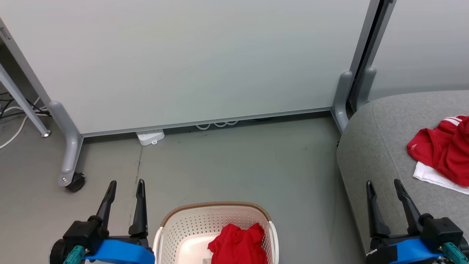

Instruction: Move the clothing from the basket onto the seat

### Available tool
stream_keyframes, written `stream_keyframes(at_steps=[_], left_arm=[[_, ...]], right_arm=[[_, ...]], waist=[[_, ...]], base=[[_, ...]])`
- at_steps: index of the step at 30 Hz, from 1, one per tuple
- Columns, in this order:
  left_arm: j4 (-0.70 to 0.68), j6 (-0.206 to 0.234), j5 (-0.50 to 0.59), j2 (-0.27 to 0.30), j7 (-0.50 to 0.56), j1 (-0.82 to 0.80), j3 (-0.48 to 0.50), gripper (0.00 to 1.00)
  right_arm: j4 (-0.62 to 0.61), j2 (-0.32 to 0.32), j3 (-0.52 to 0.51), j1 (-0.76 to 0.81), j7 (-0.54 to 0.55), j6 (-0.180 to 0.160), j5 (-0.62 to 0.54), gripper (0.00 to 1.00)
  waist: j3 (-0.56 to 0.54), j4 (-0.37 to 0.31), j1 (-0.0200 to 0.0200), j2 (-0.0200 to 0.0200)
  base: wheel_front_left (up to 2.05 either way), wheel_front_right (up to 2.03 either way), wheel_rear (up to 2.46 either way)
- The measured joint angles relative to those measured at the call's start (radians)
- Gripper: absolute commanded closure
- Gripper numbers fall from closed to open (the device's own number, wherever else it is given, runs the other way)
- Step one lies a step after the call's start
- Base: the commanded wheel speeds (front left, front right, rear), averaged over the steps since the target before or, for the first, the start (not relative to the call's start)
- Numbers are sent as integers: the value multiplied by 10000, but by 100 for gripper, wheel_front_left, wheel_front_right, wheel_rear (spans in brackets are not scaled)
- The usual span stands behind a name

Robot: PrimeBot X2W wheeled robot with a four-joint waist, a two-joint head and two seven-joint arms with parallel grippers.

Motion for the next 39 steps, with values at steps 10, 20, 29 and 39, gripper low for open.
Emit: stream_keyframes(at_steps=[10,20,29,39], left_arm=[[27,-4,374,-186,0,211,251,0],[61,-21,441,-228,0,210,316,0],[286,-140,510,-240,0,28,282,0],[1476,-491,508,-255,0,-1499,-263,0]], right_arm=[[-104,54,-134,148,0,0,-286,0],[-134,127,-180,154,0,0,-422,0],[-125,138,-167,139,0,0,-437,0],[-290,128,35,-547,0,0,-447,0]], waist=[[-144,-52,0,0],[-93,0,1,0],[56,-27,1,0],[899,-284,2,0]], base=[[0,0,0],[0,0,0],[0,0,0],[0,0,0]])
